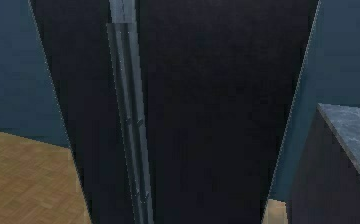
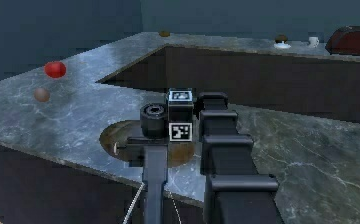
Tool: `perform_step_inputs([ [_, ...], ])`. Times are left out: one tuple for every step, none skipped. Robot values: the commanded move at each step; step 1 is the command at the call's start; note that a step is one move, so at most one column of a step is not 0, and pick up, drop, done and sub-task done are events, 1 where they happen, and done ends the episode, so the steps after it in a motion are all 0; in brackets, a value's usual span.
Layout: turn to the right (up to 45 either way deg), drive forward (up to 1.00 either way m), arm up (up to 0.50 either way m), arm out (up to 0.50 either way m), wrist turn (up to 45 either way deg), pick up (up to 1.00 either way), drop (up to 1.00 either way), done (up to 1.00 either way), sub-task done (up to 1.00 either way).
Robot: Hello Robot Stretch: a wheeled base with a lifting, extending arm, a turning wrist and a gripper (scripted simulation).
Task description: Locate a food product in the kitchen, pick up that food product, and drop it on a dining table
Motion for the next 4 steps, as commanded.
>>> perform_step_inputs([
  [0.0,0.0,0.0,0.0,45.0,0.0,0.0,0.0,0.0],
  [0.0,0.0,0.0,0.0,45.0,0.0,0.0,0.0,0.0],
  [0.0,0.0,0.0,0.0,45.0,0.0,0.0,0.0,0.0],
  [0.0,0.0,0.0,0.0,39.0,0.0,0.0,0.0,0.0],
])
